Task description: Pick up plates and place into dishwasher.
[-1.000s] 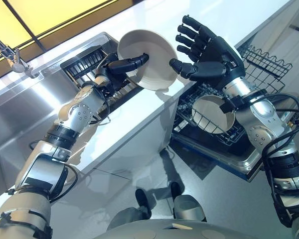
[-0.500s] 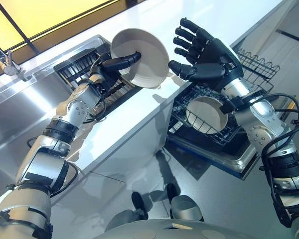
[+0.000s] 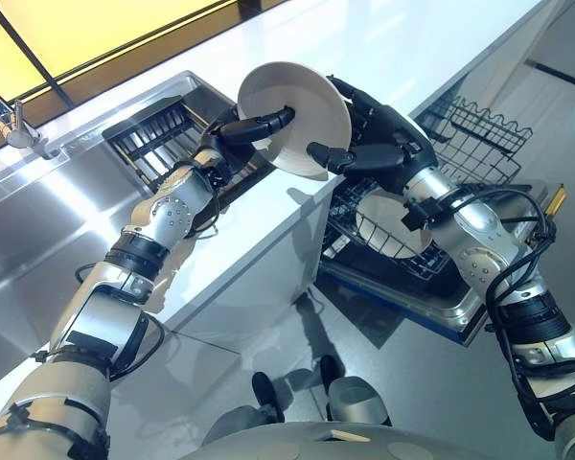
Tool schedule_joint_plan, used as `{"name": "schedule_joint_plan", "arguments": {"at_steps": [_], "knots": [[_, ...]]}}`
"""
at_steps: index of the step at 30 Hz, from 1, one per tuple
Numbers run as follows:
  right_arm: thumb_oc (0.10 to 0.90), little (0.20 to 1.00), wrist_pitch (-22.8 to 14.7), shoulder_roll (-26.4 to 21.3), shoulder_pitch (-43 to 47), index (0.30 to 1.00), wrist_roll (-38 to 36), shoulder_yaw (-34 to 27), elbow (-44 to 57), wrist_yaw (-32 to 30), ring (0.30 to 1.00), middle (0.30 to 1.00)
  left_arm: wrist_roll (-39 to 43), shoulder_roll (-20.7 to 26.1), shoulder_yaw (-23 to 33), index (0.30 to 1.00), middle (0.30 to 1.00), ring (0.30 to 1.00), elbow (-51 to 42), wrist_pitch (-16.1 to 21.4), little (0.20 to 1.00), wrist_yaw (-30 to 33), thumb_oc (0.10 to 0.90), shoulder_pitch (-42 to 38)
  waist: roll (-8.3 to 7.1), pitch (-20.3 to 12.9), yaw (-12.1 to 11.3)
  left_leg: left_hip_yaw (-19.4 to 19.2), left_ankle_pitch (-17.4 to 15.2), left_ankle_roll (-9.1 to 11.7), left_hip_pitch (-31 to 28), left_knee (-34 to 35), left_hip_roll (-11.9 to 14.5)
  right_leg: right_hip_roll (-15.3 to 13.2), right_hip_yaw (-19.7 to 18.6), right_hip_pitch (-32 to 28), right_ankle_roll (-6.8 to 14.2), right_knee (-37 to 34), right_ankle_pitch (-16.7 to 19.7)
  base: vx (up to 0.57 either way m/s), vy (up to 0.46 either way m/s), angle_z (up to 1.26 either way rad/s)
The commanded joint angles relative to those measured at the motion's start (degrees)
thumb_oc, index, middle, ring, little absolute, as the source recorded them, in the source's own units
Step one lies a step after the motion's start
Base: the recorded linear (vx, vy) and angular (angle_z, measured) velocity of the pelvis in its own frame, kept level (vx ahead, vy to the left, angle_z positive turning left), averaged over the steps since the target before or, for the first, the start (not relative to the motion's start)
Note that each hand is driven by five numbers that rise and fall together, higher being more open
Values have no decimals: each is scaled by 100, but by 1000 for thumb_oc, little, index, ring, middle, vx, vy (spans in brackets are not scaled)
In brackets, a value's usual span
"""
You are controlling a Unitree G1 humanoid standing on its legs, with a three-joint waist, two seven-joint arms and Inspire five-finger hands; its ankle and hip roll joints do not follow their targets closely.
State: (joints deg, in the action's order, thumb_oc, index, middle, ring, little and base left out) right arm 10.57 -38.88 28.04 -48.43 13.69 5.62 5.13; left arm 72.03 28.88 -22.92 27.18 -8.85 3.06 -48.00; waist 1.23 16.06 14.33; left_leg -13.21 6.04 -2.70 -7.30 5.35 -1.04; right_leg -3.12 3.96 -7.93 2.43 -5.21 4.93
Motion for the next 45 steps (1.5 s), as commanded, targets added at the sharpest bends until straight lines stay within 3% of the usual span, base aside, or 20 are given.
{"name": "schedule_joint_plan", "arguments": {"at_steps": [1, 2, 3, 4, 5, 26, 27, 28, 33, 38, 45], "knots": [[800, 900, -322, 203, 644, 900, -108, 97, -92, 8, 900, 900, 95, -90, -32, 300, 300, 300, -245, 647, 200, -293, 100, -822, 97, -822, -138, -11, -605, 215, -384, -79, 38, 408, -60, 85, 168, 391, -434, 0, 0, 0], [800, 900, -317, 219, 672, 900, -70, 129, -115, -21, 900, 900, 74, -111, -52, 300, 300, 300, -266, 629, 200, -301, 100, -824, 93, -822, -146, -5, -605, 214, -385, -78, 38, 408, -59, 82, 167, 390, -433, 0, 0, 0], [583, 683, -315, 231, 705, 714, -34, 158, -133, -55, 714, 714, 53, -125, -67, 300, 300, 300, -291, 609, 200, -306, 100, -827, 91, -821, -151, 0, -604, 213, -386, -76, 38, 408, -59, 79, 167, 387, -431, 1, -7, 3], [199, 299, -320, 232, 726, 385, -31, 171, -147, -65, 385, 385, 43, -129, -76, 300, 300, 300, -303, 595, 200, -308, 100, -828, 90, -818, -153, 3, -602, 213, -387, -76, 39, 408, -57, 76, 167, 383, -428, 0, -9, 4], [100, 200, -349, 258, 774, 300, -2, 216, -201, -81, 300, 300, 17, -145, -127, 300, 300, 300, -312, 585, 200, -325, 100, -832, 85, -817, -167, 17, -599, 213, -387, -74, 41, 409, -56, 78, 170, 385, -422, 0, -7, 3], [100, 200, -526, 270, 704, 300, 25, 32, -258, -192, 300, 300, -268, -38, -124, 300, 300, 300, -317, 265, 200, -557, 100, -686, 75, -819, -196, 8, -620, 183, -411, -52, 61, 404, -39, 61, 190, 344, -398, 0, -2, 1], [100, 200, -543, 267, 694, 300, 33, 27, -258, -210, 300, 300, -293, -25, -126, 404, 404, 404, -299, 211, 321, -608, 221, -671, 77, -819, -196, 6, -621, 185, -411, -53, 63, 402, -33, 60, 191, 342, -399, 0, 0, 0], [100, 200, -579, 246, 681, 300, 41, 13, -260, -233, 300, 300, -427, 28, -137, 900, 900, 900, -279, 94, 900, -696, 800, -663, 83, -816, -196, 1, -620, 184, -413, -51, 62, 402, -30, 58, 191, 336, -397, 0, 0, 0], [100, 200, -649, 163, 575, 300, 83, -168, -282, -272, 300, 300, -1281, 286, -139, 900, 900, 900, -150, 199, 900, -804, 800, -654, 105, -805, -191, -7, -620, 183, -418, -56, 60, 397, -25, 46, 194, 323, -393, 0, 0, 0], [100, 200, -836, -13, 315, 300, 53, -569, -265, -312, 300, 300, -1125, 707, 87, 900, 900, 900, -60, 302, 900, -1119, 800, -546, 153, -784, -163, -24, -614, 202, -414, -54, 73, 401, -42, 77, 195, 350, -390, 0, 0, 0], [100, 200, -1121, -279, -133, 300, 242, -1178, -266, -281, 300, 300, -1017, 880, 521, 900, 900, 900, -67, 351, 900, -1766, 800, 133, 166, -762, -142, -46, -629, 209, -409, -55, 81, 406, -67, 119, 188, 400, -413, 4, 4, -2]]}}
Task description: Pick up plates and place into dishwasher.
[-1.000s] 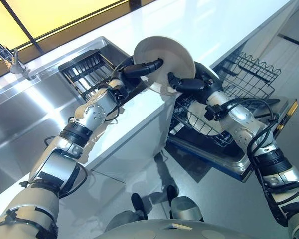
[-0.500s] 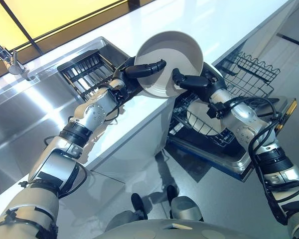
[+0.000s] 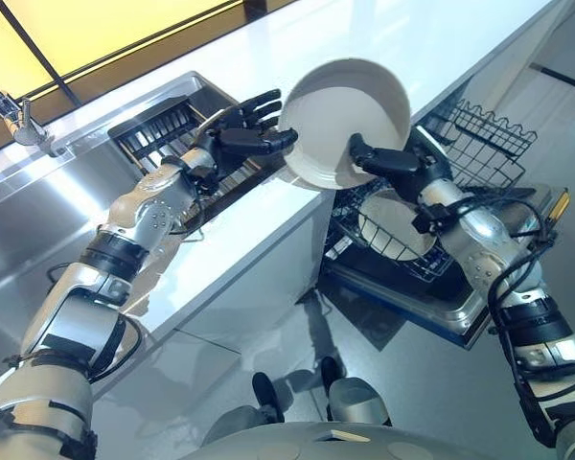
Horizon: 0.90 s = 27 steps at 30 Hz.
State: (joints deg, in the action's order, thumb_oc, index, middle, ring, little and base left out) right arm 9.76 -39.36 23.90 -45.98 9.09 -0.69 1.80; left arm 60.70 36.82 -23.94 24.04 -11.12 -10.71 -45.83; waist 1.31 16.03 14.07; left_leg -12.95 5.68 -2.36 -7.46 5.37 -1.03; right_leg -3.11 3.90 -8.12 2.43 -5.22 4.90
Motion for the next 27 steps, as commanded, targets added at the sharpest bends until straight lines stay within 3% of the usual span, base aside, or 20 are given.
{"name": "schedule_joint_plan", "arguments": {"at_steps": [1, 10, 17, 22, 27], "knots": [[100, 200, -1110, -269, 242, 300, 53, -794, 329, 36, 300, 300, 169, 105, 674, 900, 900, 900, 264, 586, 900, -502, 800, 2, 156, -764, -117, -75, -592, 178, -390, -57, 80, 410, -68, 143, 186, 404, -407, 14, 4, -3], [100, 200, -1477, -678, 197, 300, 290, -1186, 25, -390, 300, 300, 464, 108, 831, 900, 900, 900, 345, 640, 900, -917, 800, 299, 124, -776, -85, -95, -626, 180, -402, -49, 71, 417, -81, 162, 192, 430, -419, 4, 2, -1], [100, 200, -1847, -1215, -70, 300, 1624, -1860, -444, -1452, 300, 300, 390, -91, 822, 900, 900, 900, 32, 655, 900, -1017, 800, 647, 108, -750, -39, -77, -659, 166, -391, -59, 49, 434, -142, 201, 198, 498, -447, 0, 0, 0], [100, 200, -1484, -1810, -149, 300, 2384, -2019, -1169, -1612, 300, 300, 454, -162, 768, 900, 900, 900, -69, 601, 900, -1130, 800, 801, 74, -743, -64, -14, -645, 169, -384, -47, 31, 436, -148, 201, 213, 502, -425, 0, 0, 0], [100, 200, -1215, -2114, 44, 300, 3087, -1733, -1793, -1876, 300, 300, 490, -195, 642, 900, 900, 900, -283, 590, 900, -1245, 800, 928, 56, -731, -149, 55, -618, 168, -350, -38, 18, 435, -121, 215, 214, 498, -399, 39, -37, -1]]}}
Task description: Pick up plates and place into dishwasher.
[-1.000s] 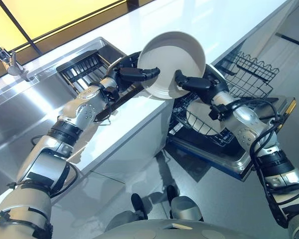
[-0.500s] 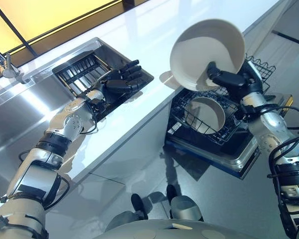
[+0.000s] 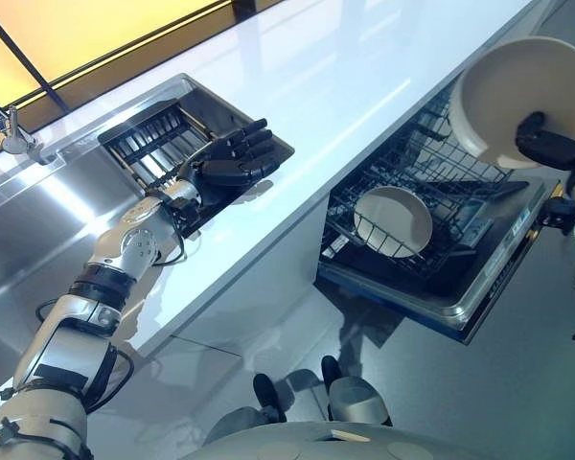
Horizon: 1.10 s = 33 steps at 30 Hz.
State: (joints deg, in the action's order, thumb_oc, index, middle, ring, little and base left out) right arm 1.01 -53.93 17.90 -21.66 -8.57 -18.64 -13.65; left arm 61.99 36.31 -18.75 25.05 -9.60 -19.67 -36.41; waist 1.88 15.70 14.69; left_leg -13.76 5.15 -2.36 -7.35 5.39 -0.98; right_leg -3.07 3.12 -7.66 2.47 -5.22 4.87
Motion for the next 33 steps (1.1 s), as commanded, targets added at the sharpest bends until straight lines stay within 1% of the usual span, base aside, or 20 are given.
{"name": "schedule_joint_plan", "arguments": {"at_steps": [1, 2, 3, 4, 5, 6, 8, 10, 11, 15, 16, 17, 19, 21, 22, 23, 25, 27, 31, 33], "knots": [[100, 200, -305, -722, 698, 300, 834, 115, -125, -400, 300, 300, 373, -135, 83, 900, 900, 900, -507, 436, 900, -331, 800, 29, 0, -689, -234, 158, -561, 165, -351, -39, 10, 430, -33, 168, 207, 492, -392, 49, -52, 1], [100, 200, -148, -807, 845, 300, 1262, 288, -349, -514, 300, 300, 370, -166, -37, 900, 900, 900, -760, 443, 900, -264, 800, 113, -1, -667, -298, 207, -546, 162, -331, -39, 2, 431, -23, 167, 203, 491, -383, 49, -55, 1], [100, 200, -95, -819, 887, 300, 1408, 327, -390, -521, 300, 300, 361, -175, -41, 900, 900, 900, -799, 435, 900, -265, 800, 137, 2, -664, -305, 215, -545, 161, -328, -39, 1, 432, -21, 167, 203, 490, -382, 60, -68, 2], [100, 200, 36, -898, 1012, 300, 1781, 512, -571, -615, 300, 300, 373, -185, -73, 900, 900, 900, -951, 418, 900, -264, 800, 200, 10, -644, -345, 250, -540, 155, -310, -39, -4, 430, -7, 171, 201, 485, -375, 43, -48, 5], [100, 200, 118, -928, 1064, 300, 1969, 582, -633, -633, 300, 300, 384, -186, -93, 900, 900, 900, -996, 416, 900, -278, 800, 226, 14, -638, -364, 263, -536, 153, -302, -39, -6, 427, 0, 173, 200, 480, -370, 61, -72, 7], [100, 200, 236, -1033, 1226, 300, 2195, 805, -832, -661, 300, 300, 418, -157, -138, 900, 900, 900, -1202, 381, 900, -251, 800, 313, 32, -618, -412, 291, -525, 150, -284, -39, -14, 425, 22, 178, 195, 473, -361, 50, -60, 8], [100, 200, 396, -1113, 1405, 300, 2435, 1014, -999, -635, 300, 300, 433, -128, -180, 900, 900, 900, -1383, 334, 900, -237, 800, 381, 56, -591, -464, 328, -508, 148, -259, -39, -24, 414, 49, 188, 193, 468, -346, 50, -69, 8], [100, 200, 425, -1147, 1508, 300, 2558, 1141, -1110, -650, 300, 300, 462, -101, -193, 900, 900, 900, -1489, 310, 900, -225, 800, 417, 72, -576, -492, 347, -499, 149, -241, -39, -28, 406, 63, 196, 194, 465, -340, 28, -61, 7], [100, 200, 524, -1209, 1762, 300, 2822, 1427, -1345, -599, 300, 300, 526, -52, -258, 900, 900, 900, -1666, 330, 900, -241, 800, 476, 113, -512, -555, 376, -482, 147, -201, -39, -40, 387, 101, 220, 192, 462, -327, 11, -66, 7], [100, 200, 596, -1335, 2479, 300, 3130, 2133, -1747, -665, 300, 300, 721, 64, -368, 900, 900, 900, -2077, 354, 900, -282, 800, 516, 261, -301, -653, 460, -421, 161, -70, -39, -70, 329, 157, 325, 175, 478, -312, -7, -58, 11], [100, 200, 599, -1336, 2525, 300, 3142, 2174, -1760, -666, 300, 300, 725, 66, -358, 900, 900, 900, -2083, 351, 900, -285, 800, 520, 269, -294, -644, 462, -419, 161, -67, -39, -70, 328, 158, 330, 175, 482, -314, -24, -23, 3], [100, 200, 668, -1387, 2752, 300, 3242, 2360, -1804, -665, 300, 300, 757, 108, -420, 900, 900, 900, -2175, 420, 900, -296, 800, 511, 312, -224, -666, 480, -398, 164, -14, -39, -84, 322, 160, 379, 163, 498, -317, -48, -15, 0], [100, 200, 689, -1445, 3105, 300, 3480, 2654, -1952, -695, 300, 300, 779, 128, -452, 900, 900, 900, -2269, 469, 900, -317, 800, 484, 390, -127, -675, 503, -376, 167, 66, -39, -97, 310, 162, 462, 150, 527, -328, -61, -14, 4], [100, 200, 728, -1506, 3273, 300, 3594, 2818, -2001, -721, 300, 300, 805, 173, -479, 900, 900, 900, -2337, 534, 900, -340, 800, 481, 438, -61, -684, 511, -351, 176, 123, -39, -103, 303, 166, 511, 143, 533, -327, -51, -10, 9], [100, 200, 809, -1623, 3628, 300, 3745, 3174, -2123, -812, 300, 300, 923, 271, -534, 900, 900, 900, -2469, 642, 900, -323, 800, 445, 524, 52, -687, 511, -317, 194, 203, -39, -110, 295, 168, 583, 130, 530, -323, -71, -12, 9], [100, 200, 878, -1668, 3841, 300, 3799, 3359, -2202, -882, 300, 300, 997, 325, -559, 900, 900, 900, -2520, 697, 900, -334, 800, 413, 576, 121, -691, 511, -301, 200, 247, -39, -114, 286, 182, 619, 118, 535, -329, -73, -23, 6], [100, 200, 966, -1718, 4120, 300, 3810, 3608, -2312, -928, 300, 300, 1038, 379, -624, 900, 900, 900, -2551, 772, 900, -337, 800, 364, 626, 201, -701, 507, -279, 214, 300, -39, -117, 283, 209, 667, 106, 540, -330, -36, -28, 8], [100, 200, 959, -1759, 4306, 300, 3794, 3766, -2424, -890, 300, 300, 1088, 423, -647, 900, 900, 900, -2577, 806, 900, -370, 800, 354, 659, 251, -714, 513, -266, 226, 329, -39, -121, 272, 238, 691, 102, 541, -331, -17, -30, 9], [100, 200, 1004, -1793, 4504, 300, 3816, 4010, -2532, -750, 300, 300, 1173, 512, -684, 900, 900, 900, -2615, 871, 900, -439, 800, 325, 690, 316, -726, 518, -248, 237, 389, -46, -127, 256, 278, 762, 100, 569, -339, -12, -26, 3], [100, 200, 990, -1758, 4609, 300, 3923, 4207, -2677, -573, 300, 300, 1231, 520, -698, 900, 900, 900, -2644, 927, 900, -491, 800, 292, 735, 370, -724, 503, -227, 254, 452, -59, -127, 245, 292, 830, 84, 591, -351, 0, 0, 0]]}}
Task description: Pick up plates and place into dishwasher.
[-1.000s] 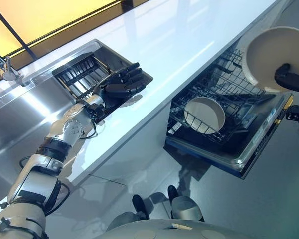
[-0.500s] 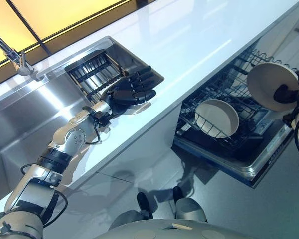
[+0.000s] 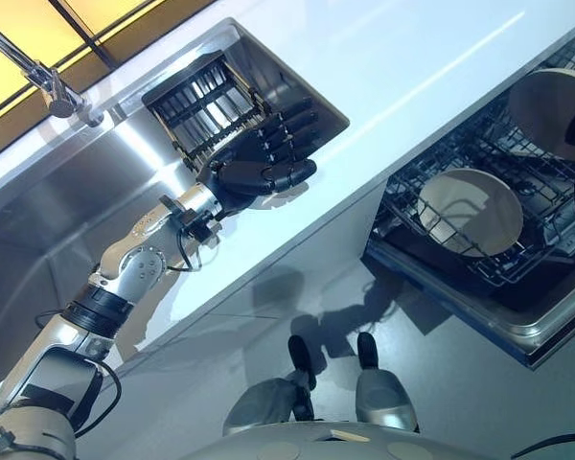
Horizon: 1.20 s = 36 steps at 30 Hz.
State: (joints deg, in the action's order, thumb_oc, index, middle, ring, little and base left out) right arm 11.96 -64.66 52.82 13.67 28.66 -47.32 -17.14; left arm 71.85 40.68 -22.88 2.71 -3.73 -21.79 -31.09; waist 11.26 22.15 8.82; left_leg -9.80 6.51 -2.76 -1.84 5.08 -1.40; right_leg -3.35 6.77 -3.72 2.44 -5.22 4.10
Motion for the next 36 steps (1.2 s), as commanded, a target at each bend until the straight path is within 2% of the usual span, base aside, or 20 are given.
{"name": "schedule_joint_plan", "arguments": {"at_steps": [1, 7, 11, 18, 28, 35, 36], "knots": [[100, 200, -107, -658, 1116, 300, 447, 528, 129, -159, 300, 300, 248, 73, -288, 900, 900, 900, -414, 359, 900, -307, 800, -253, -182, -252, -135, 99, -355, 298, -81, -34, -80, 265, -67, 459, 82, 604, -280, -13, 0, 3], [100, 200, -156, -490, 1052, 300, 764, 661, -291, 176, 300, 300, 282, 75, -381, 900, 900, 900, -464, 440, 900, -338, 800, -452, -104, -74, -116, 39, -329, 315, 4, -63, -46, 254, -67, 573, 61, 666, -292, -36, -8, 2], [100, 200, -78, -408, 897, 300, 700, 581, -395, 334, 300, 300, 269, 53, -412, 900, 900, 900, -481, 458, 900, -266, 800, -591, -81, 49, -83, -22, -316, 330, 55, -66, -22, 234, -51, 658, 57, 689, -273, -72, -18, 0], [100, 200, -272, -74, 513, 300, 543, 377, -684, 827, 300, 300, 199, -71, -480, 900, 900, 900, -399, 515, 900, -235, 800, -819, -55, 151, -46, -69, -335, 332, 88, -74, -36, 209, -63, 733, 61, 715, -262, -62, -5, 0], [100, 200, -325, 432, -207, 300, 380, -33, -664, 1213, 300, 300, 45, -291, -405, 900, 900, 900, -484, 409, 900, -45, 800, -893, -108, 194, 9, -164, -377, 328, -9, -92, 7, 213, -99, 679, 61, 725, -262, -9, -3, -1], [100, 200, -321, 507, -415, 300, 244, -243, -609, 1254, 300, 300, -29, -326, -366, 900, 900, 900, -492, 335, 900, -35, 800, -906, -165, 206, 38, -200, -392, 336, -58, -88, 36, 222, -117, 655, 77, 733, -249, 0, 0, 0], [800, 900, -263, 493, -512, 900, 195, -346, -580, 1124, 900, 900, -53, -329, -340, 900, 900, 900, -526, 290, 900, 0, 800, -894, -191, 205, 53, -218, -406, 330, -78, -83, 44, 233, -135, 650, 80, 739, -253, 0, 0, 0]]}}
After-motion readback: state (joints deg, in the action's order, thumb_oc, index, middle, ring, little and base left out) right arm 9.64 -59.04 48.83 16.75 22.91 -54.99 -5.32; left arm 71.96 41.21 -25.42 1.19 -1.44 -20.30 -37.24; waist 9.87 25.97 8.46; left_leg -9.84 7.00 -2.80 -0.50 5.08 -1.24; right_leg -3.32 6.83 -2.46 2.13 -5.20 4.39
